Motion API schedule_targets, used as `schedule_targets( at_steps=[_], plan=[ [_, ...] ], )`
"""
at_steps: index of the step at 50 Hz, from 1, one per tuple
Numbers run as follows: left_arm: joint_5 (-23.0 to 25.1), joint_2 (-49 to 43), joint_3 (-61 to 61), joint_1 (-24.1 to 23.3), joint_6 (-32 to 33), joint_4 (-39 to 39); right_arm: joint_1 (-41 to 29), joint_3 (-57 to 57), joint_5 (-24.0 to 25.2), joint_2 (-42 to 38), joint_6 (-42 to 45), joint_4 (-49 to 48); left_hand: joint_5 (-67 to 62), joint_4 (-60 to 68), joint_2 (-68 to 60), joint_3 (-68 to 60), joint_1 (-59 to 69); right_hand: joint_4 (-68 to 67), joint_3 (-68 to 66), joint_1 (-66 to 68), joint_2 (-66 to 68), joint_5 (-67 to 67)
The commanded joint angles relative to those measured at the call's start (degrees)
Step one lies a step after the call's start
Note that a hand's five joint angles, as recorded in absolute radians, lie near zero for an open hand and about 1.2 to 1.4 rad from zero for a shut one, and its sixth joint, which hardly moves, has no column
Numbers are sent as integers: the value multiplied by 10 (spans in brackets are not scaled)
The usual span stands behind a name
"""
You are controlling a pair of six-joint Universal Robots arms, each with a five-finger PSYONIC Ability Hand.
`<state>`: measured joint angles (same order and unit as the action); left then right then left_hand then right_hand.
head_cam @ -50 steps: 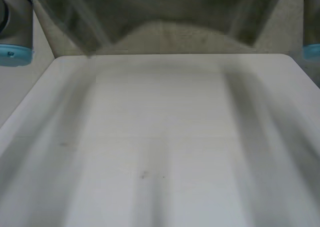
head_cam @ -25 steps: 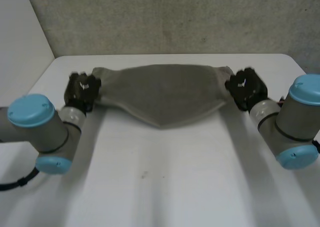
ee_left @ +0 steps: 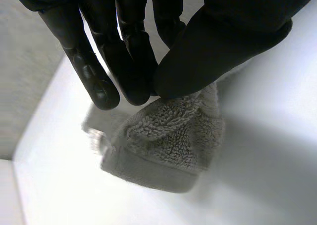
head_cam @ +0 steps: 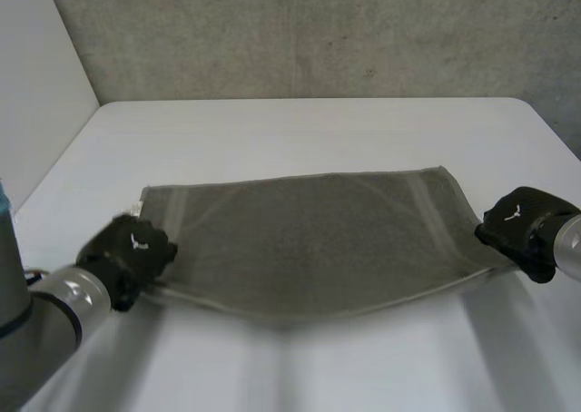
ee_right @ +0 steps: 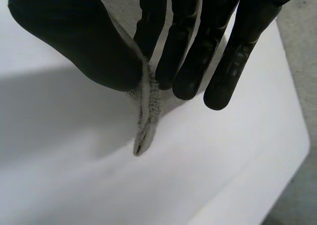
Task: Fold the towel.
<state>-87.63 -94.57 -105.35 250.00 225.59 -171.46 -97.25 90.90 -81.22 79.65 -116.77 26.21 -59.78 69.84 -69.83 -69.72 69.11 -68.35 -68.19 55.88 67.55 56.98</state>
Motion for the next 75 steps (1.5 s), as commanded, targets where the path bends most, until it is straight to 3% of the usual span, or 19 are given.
schedule_targets(
  at_steps=[1,5,8,13,21,26,30,31,32,33,34,38,43,46,48,53,61,67,75],
  plan=[
    [-3,-117,84,2,3,-105,-10,-47,-10,-88,-41,-151,-102,102,-102,-103,109,-116,-118,241,124,130],
    [-6,-222,168,-1,3,-167,-62,-123,-37,-174,-74,-245,-102,102,-102,-103,109,-116,-118,241,124,130],
    [-5,-255,197,0,3,-183,-71,-147,-45,-205,-75,-279,-102,102,-102,-103,109,-116,-118,241,124,130],
    [-8,-355,305,-1,0,-236,-80,-234,-50,-330,-66,-425,-102,102,-102,-103,109,-116,-118,241,124,130],
    [-10,-446,418,-3,4,-262,-89,-332,-51,-454,3,-485,-102,102,-102,-103,109,-116,-118,241,124,130],
    [-16,-488,462,-3,6,-265,-93,-371,-51,-490,7,-495,-102,102,-102,-103,109,-116,-118,241,124,130],
    [-24,-502,477,-3,6,-265,-93,-376,-47,-493,-6,-517,-102,102,-102,-103,109,-116,-118,241,124,130],
    [-22,-504,476,-3,6,-265,-93,-376,-47,-493,-16,-525,-74,74,-74,-75,81,39,38,85,-31,-26],
    [-22,-504,476,-3,6,-265,-93,-375,-50,-493,-27,-527,-74,73,-73,-74,81,347,346,-223,-339,-334],
    [-22,-504,476,-3,6,-266,-93,-375,-50,-493,-28,-528,246,-246,246,245,-239,351,349,-226,-343,-337],
    [-24,-503,474,-3,6,-266,-94,-369,-49,-491,-36,-524,598,-598,598,597,-591,584,582,-459,-576,-570],
    [-24,-494,467,-5,6,-266,-94,-349,-49,-469,-59,-521,598,-598,598,597,-591,584,582,-459,-576,-570],
    [-25,-434,429,-6,-3,-266,-94,-288,-47,-383,-131,-507,598,-598,598,597,-591,584,582,-459,-576,-570],
    [-25,-382,382,-7,-8,-266,-88,-245,-26,-319,-193,-455,598,-598,598,597,-591,584,582,-459,-576,-570],
    [-24,-322,324,-11,-29,-266,-86,-207,17,-267,-246,-383,598,-598,598,597,-591,584,582,-459,-576,-570],
    [-22,-243,229,-11,-86,-280,-43,-165,66,-219,-316,-293,598,-598,598,597,-591,551,550,-426,-543,-537],
    [-21,-171,101,-9,-167,-350,-7,-130,72,-218,-340,-201,598,-598,598,597,-591,371,369,-246,-363,-357],
    [-20,-172,62,-11,-176,-397,14,-104,72,-247,-335,-236,598,-598,598,597,-591,304,302,-179,-296,-290],
    [-20,-177,58,-13,-174,-402,22,-103,70,-280,-305,-276,598,-598,598,597,-591,208,206,-83,-200,-194]
  ],
)
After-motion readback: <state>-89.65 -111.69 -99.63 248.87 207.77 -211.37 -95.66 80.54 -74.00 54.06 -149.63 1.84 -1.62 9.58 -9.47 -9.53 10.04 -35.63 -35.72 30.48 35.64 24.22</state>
